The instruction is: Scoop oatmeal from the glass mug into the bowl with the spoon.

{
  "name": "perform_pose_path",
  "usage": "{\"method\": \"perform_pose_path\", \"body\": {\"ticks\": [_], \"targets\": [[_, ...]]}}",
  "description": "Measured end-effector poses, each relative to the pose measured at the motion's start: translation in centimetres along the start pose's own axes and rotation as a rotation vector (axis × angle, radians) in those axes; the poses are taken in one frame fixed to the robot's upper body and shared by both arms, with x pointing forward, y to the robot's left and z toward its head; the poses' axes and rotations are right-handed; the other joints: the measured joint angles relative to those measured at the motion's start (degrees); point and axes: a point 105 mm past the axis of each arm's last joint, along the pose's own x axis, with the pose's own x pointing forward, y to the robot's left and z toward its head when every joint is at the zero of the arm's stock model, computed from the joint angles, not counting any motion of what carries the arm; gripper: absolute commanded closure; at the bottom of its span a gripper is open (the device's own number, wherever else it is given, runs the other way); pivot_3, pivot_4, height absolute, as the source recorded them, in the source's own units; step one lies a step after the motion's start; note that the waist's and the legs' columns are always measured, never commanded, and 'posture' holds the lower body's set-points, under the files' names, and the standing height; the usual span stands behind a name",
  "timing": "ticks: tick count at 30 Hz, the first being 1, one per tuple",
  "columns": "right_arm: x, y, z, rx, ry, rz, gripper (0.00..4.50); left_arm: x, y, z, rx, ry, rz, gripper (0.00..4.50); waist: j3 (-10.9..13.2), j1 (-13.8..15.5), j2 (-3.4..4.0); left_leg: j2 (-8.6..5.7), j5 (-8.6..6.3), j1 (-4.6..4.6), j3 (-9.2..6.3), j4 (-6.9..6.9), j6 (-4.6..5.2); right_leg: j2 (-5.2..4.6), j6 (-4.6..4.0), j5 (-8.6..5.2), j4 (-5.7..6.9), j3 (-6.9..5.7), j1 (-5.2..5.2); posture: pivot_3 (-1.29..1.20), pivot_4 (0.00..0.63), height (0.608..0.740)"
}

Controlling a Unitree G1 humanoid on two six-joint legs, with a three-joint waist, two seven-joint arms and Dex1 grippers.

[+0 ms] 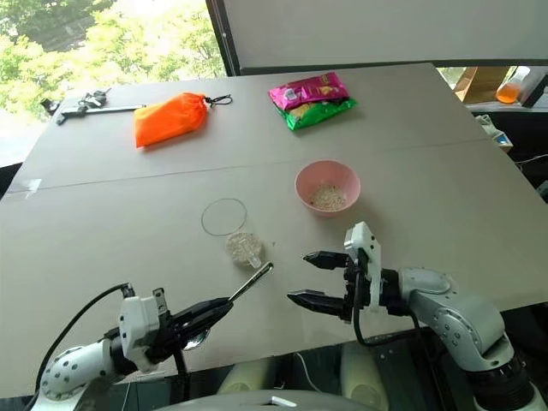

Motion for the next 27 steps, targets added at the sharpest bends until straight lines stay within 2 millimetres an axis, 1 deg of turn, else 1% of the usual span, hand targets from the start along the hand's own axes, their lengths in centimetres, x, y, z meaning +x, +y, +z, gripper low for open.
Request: {"method": "perform_pose_path", "body": {"ticks": [3, 6, 9, 11, 13, 16, 17, 18, 19, 22, 25, 27], "targets": [[0.2, -0.3, 0.5, 0.090, -0.059, -0.046, 0.00, 1.9, 0.7, 0.0, 0.036, -0.014, -0.054, 4.40, 0.0, 0.1, 0.01, 0.00, 0.00, -0.01, -0.03, -0.01, -0.01, -0.01, -0.01, 0.01, 0.03, 0.08, 0.00, 0.00, 0.150, 0.740], [0.2, -0.5, 0.9, 0.182, -0.122, -0.082, 0.00, 3.2, 0.8, -0.4, 0.052, -0.005, -0.089, 4.40, 0.0, 0.0, 0.03, -0.01, -0.01, 0.00, -0.01, -0.02, -0.01, -0.02, -0.01, 0.01, 0.05, 0.21, -0.03, 0.00, 0.150, 0.740], [0.3, -0.8, 1.2, 0.238, -0.164, -0.123, 0.00, 4.3, 0.8, -0.2, 0.068, -0.009, -0.108, 4.40, 0.0, 0.0, 0.06, -0.01, -0.01, -0.01, -0.03, -0.03, 0.00, -0.02, -0.01, 0.01, 0.09, 0.20, -0.05, 0.00, 0.150, 0.740], [0.4, -0.9, 1.0, 0.274, -0.168, -0.146, 0.00, 5.1, 0.7, 0.0, 0.069, -0.021, -0.112, 4.40, 0.0, 0.0, 0.07, -0.01, -0.01, 0.00, -0.03, -0.03, 0.00, -0.02, -0.01, 0.01, 0.11, 0.20, -0.05, 0.00, 0.150, 0.740], [0.6, -1.0, 1.1, 0.304, -0.177, -0.167, 0.00, 5.6, 0.8, 0.0, 0.054, -0.026, -0.101, 4.40, 0.0, 0.0, 0.09, -0.01, -0.01, 0.01, -0.02, -0.03, 0.00, -0.02, -0.01, 0.01, 0.13, 0.21, -0.06, 0.00, 0.150, 0.740], [0.8, -1.1, 1.5, 0.319, -0.177, -0.198, 0.00, 5.7, 1.2, 0.0, 0.042, -0.024, -0.069, 4.40, 0.1, -0.1, 0.13, -0.01, 0.00, 0.02, -0.02, -0.03, 0.00, -0.01, -0.01, 0.01, 0.17, 0.22, -0.07, 0.00, 0.150, 0.740], [0.9, -1.0, 1.7, 0.324, -0.181, -0.205, 0.55, 5.8, 1.3, -0.1, 0.037, -0.025, -0.056, 4.50, 0.1, 0.0, 0.14, -0.01, 0.00, 0.02, -0.03, -0.03, 0.00, -0.01, -0.01, 0.01, 0.18, 0.20, -0.07, 0.00, 0.150, 0.740], [1.0, -0.9, 1.7, 0.331, -0.184, -0.208, 0.85, 5.8, 1.3, -0.1, 0.032, -0.023, -0.052, 4.50, 0.1, 0.0, 0.14, -0.01, 0.00, 0.01, -0.03, -0.03, 0.00, -0.01, -0.01, 0.01, 0.18, 0.19, -0.07, 0.00, 0.150, 0.740], [1.1, -1.0, 1.7, 0.336, -0.184, -0.216, 1.27, 5.8, 1.4, -0.1, 0.028, -0.021, -0.047, 4.50, 0.1, 0.0, 0.14, -0.02, 0.00, 0.01, -0.03, -0.03, 0.00, -0.01, -0.01, 0.01, 0.18, 0.19, -0.07, 0.00, 0.150, 0.740], [1.1, -1.1, 1.5, 0.347, -0.174, -0.238, 2.90, 6.1, 1.2, -0.2, 0.013, -0.025, -0.034, 4.50, 0.1, 0.0, 0.13, -0.04, 0.00, 0.02, 0.01, -0.01, 0.00, -0.02, 0.00, 0.01, 0.19, 0.20, -0.06, 0.00, 0.150, 0.740], [1.0, -1.2, 1.3, 0.346, -0.164, -0.248, 4.36, 6.2, 0.9, -0.2, 0.008, -0.028, -0.040, 4.50, 0.1, 0.0, 0.14, -0.03, 0.00, 0.03, -0.01, -0.01, 0.00, 0.00, 0.00, 0.01, 0.21, 0.18, -0.07, 0.00, 0.150, 0.740], [1.2, -1.1, 1.4, 0.347, -0.175, -0.239, 4.44, 6.3, 0.9, 0.0, 0.009, -0.034, -0.033, 4.50, 0.1, 0.0, 0.15, -0.02, 0.00, 0.05, -0.01, -0.01, 0.00, 0.00, 0.00, 0.00, 0.23, 0.18, -0.06, 0.00, 0.150, 0.740]]}}
